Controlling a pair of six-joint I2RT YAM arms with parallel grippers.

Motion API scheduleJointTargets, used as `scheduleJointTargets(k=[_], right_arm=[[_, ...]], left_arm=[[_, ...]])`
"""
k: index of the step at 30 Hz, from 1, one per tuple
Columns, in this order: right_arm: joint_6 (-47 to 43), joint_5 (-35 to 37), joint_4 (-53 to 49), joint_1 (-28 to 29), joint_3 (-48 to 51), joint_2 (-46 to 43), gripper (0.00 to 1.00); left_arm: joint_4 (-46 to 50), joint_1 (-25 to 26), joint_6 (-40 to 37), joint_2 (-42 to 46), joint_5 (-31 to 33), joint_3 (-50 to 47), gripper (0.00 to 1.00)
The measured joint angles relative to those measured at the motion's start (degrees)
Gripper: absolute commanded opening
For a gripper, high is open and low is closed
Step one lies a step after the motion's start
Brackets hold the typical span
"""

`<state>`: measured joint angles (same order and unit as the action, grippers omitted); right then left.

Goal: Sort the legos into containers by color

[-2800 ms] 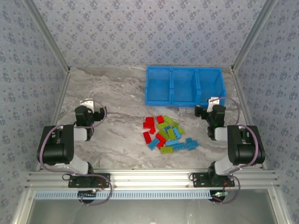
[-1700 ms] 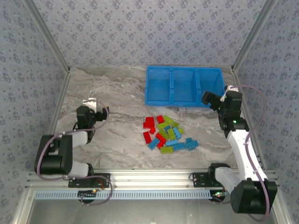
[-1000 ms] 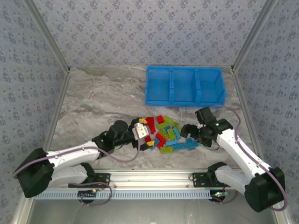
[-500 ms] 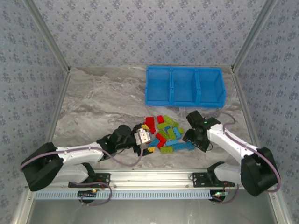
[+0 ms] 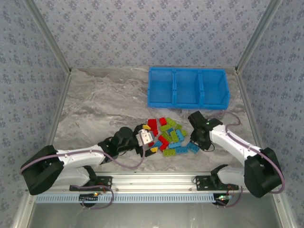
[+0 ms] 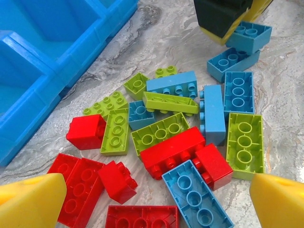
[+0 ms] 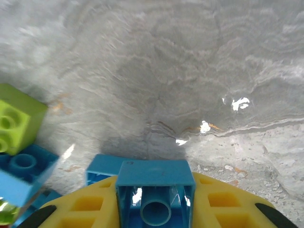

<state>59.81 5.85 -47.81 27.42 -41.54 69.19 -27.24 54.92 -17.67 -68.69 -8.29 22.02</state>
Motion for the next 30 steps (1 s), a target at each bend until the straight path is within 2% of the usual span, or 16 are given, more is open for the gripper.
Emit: scheduleJointTargets(k=[6,9,11,14,18,22,25,27,30], right_arm=[[-2.1,3.0,-1.8,-1.3,-10.1,-2.8,0.25],[-6.6,3.9,-1.7,-5.9,-17.0,-1.4,0.26],[-12.5,5.2,-0.4,-11.1,-23.3,1.8,0.27],[-22.7,7.1,3.3,-17.6,-34.3,10.4,0.29],[-32.6,9.6,8.5,-21.9,-45.4,24.8,0.28],[-37.8,9.8,9.9,-25.1,-53.5,38.3,0.33],[-40.2,9.4,9.3,-27.1,-56.7,44.9,0.38],[-41.4,9.3,8.8,-28.1,-58.5,47.7,0.44],[-42.1,8.4,7.5,-28.5,-61.2,49.5,0.49]], left_arm=[[0.0,0.0,0.4,0.1,1.3,0.0,0.99],[-0.1,0.0,0.8,0.7,3.0,-0.1,0.99],[-0.4,0.0,1.2,1.1,4.5,-0.2,0.99],[-1.1,0.0,2.4,2.0,8.4,-0.3,0.99],[-1.2,0.0,4.8,2.3,16.4,-0.3,0.99],[-0.9,0.0,7.0,2.3,23.9,-0.3,0.99],[-0.9,-0.2,8.4,2.3,27.8,-0.3,0.99],[-0.8,-0.5,9.3,2.2,29.9,-0.3,0.99],[0.3,-2.1,11.3,0.8,33.0,0.5,0.99]])
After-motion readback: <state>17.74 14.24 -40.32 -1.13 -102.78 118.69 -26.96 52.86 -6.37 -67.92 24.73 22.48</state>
